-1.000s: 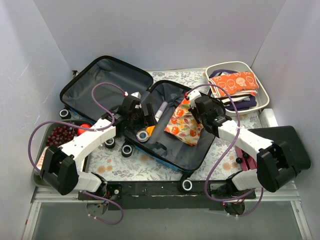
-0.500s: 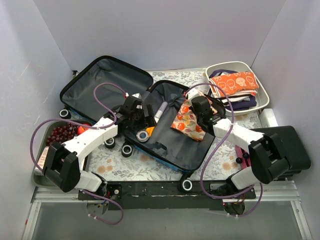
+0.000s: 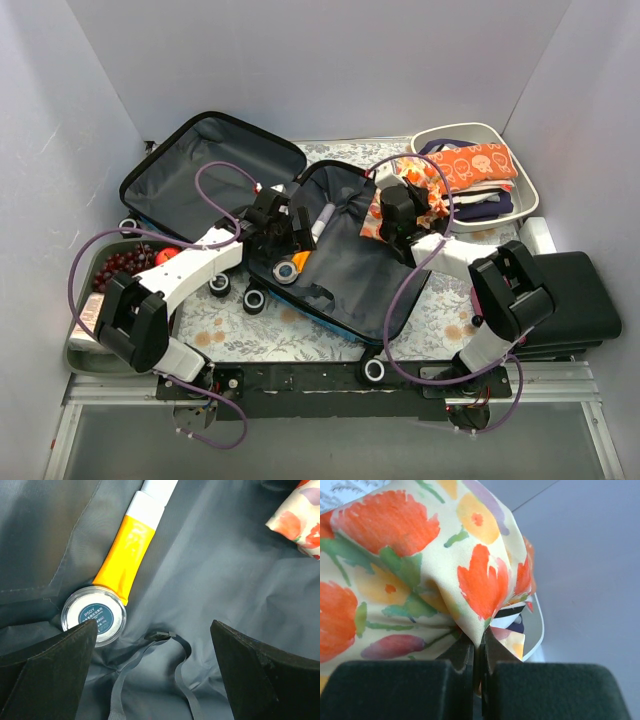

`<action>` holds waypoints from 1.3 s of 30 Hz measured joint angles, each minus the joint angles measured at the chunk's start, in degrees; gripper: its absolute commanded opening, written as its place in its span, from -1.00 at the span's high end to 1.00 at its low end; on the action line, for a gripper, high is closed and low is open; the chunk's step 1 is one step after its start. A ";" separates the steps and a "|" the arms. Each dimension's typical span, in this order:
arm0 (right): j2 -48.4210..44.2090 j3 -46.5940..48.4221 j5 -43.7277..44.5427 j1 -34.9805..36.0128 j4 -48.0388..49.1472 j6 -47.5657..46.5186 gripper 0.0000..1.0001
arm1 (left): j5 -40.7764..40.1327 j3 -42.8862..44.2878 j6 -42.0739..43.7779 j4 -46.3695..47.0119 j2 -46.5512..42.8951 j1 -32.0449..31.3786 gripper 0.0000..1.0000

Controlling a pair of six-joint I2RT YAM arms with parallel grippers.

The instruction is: Open, take out, and arrange the luggage

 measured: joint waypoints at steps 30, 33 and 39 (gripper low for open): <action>14.12 12.74 6.88 -14.32 23.30 -8.26 0.97 | -0.15 1.31 1.18 -0.09 0.39 0.00 -0.96; 15.28 13.38 6.82 -15.82 23.87 -7.74 0.97 | 0.28 0.87 0.96 0.42 -0.20 0.00 -0.96; 20.87 16.83 6.78 -17.84 24.94 -7.69 0.97 | 2.60 0.31 0.81 1.53 -0.94 0.00 -0.96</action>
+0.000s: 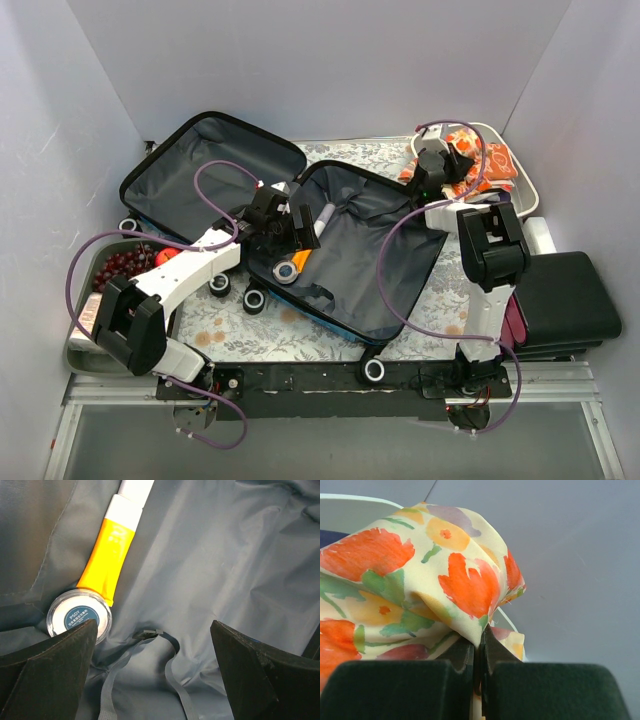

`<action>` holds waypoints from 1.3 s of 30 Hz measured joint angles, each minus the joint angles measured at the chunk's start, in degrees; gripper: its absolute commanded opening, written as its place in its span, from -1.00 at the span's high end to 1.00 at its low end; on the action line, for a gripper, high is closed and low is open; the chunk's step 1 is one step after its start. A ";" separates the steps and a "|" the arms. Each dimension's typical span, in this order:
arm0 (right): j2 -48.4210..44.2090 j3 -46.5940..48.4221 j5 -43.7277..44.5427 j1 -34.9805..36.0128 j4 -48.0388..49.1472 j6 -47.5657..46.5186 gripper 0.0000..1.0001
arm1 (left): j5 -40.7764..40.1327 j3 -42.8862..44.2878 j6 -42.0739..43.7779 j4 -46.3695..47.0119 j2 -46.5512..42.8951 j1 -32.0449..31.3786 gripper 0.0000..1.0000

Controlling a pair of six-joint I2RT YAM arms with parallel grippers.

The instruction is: Open, take out, and arrange the luggage

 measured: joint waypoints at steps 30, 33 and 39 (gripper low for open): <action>8.68 14.64 -3.10 -7.89 -12.41 8.79 -0.65 | 1.40 -0.20 -0.11 0.57 -1.03 0.00 -0.96; 8.55 14.60 -2.23 -6.97 -12.96 10.21 -0.75 | 1.79 -0.20 -0.11 0.70 -1.03 0.00 -0.96; 6.71 14.53 -1.05 -1.62 -17.22 15.23 -0.79 | 2.27 -0.20 -0.09 1.18 -1.03 0.00 -0.96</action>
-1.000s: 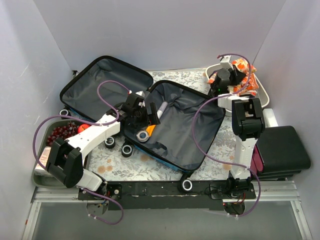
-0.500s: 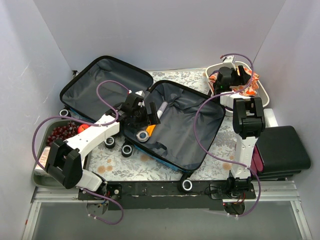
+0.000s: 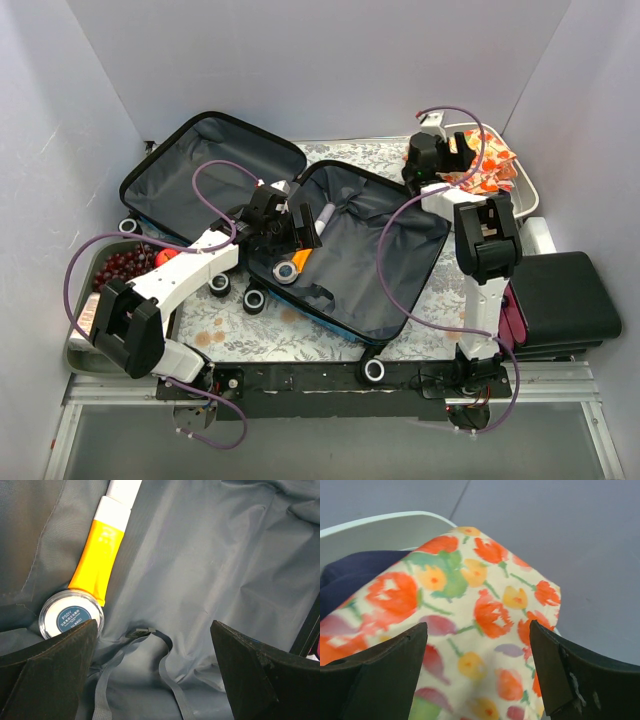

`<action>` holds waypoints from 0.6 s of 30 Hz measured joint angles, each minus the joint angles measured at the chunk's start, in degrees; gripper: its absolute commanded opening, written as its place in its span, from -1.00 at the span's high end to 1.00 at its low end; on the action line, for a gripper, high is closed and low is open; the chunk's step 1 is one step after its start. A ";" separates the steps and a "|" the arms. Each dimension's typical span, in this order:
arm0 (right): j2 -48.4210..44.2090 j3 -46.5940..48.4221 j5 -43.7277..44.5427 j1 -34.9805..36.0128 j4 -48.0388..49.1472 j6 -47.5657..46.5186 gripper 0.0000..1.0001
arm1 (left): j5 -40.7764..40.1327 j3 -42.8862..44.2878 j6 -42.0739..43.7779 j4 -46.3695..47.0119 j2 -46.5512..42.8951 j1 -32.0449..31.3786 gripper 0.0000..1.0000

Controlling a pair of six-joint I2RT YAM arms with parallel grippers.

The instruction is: Open, take out, and arrange the luggage

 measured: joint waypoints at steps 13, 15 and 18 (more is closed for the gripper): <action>-5.53 -1.05 -4.92 1.97 -15.93 18.53 -0.82 | 0.11 0.00 0.02 0.57 -1.36 0.00 -0.96; -8.07 -2.80 -7.87 1.77 -17.44 22.14 -0.82 | 0.11 0.00 0.11 0.57 -1.36 0.00 -0.96; -11.34 -5.53 -12.07 1.79 -16.74 25.79 -0.84 | 0.13 0.00 0.31 0.57 -1.36 0.00 -0.96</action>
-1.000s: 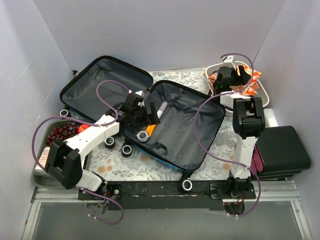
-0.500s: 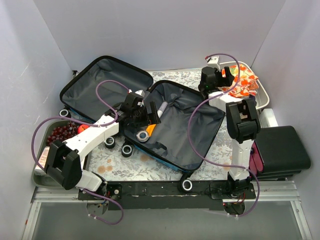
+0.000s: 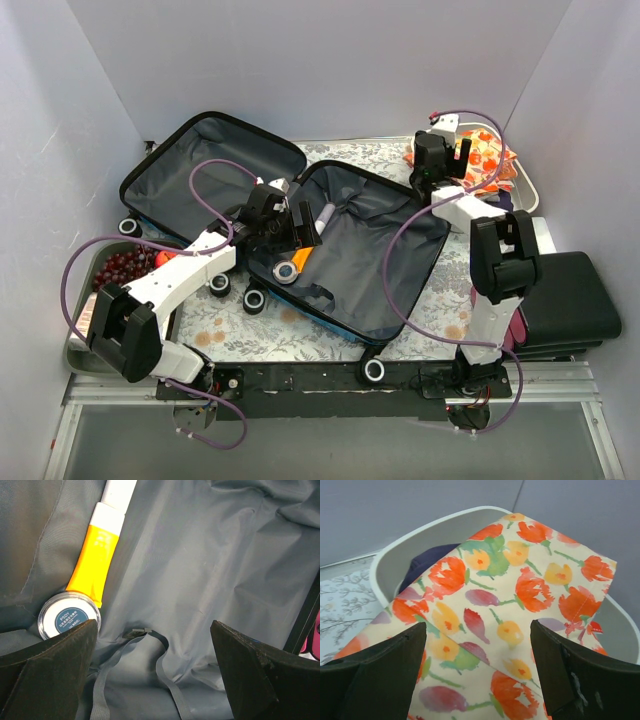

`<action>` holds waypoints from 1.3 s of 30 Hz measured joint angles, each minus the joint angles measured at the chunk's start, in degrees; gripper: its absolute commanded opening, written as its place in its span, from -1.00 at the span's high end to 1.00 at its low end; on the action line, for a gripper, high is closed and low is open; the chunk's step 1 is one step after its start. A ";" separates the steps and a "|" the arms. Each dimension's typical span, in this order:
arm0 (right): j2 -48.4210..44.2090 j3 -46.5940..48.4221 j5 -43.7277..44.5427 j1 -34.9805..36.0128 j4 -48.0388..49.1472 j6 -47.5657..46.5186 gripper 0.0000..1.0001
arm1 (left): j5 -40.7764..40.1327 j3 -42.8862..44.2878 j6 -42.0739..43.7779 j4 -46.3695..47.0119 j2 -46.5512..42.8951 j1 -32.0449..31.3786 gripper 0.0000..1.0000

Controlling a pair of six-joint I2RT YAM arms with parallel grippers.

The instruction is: Open, take out, and arrange the luggage

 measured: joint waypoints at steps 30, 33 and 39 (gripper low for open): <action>-43.87 -23.45 -24.00 12.28 -31.36 18.80 -0.96 | 2.14 7.21 0.81 -2.03 -4.68 0.00 -0.96; -50.80 -25.46 -19.67 12.85 -38.97 21.75 -0.96 | 3.76 6.14 1.25 -0.37 -4.61 0.00 -0.96; -58.07 -22.18 -13.31 13.00 -59.93 29.22 -0.96 | 7.98 4.50 1.84 4.15 -3.93 -0.15 -0.96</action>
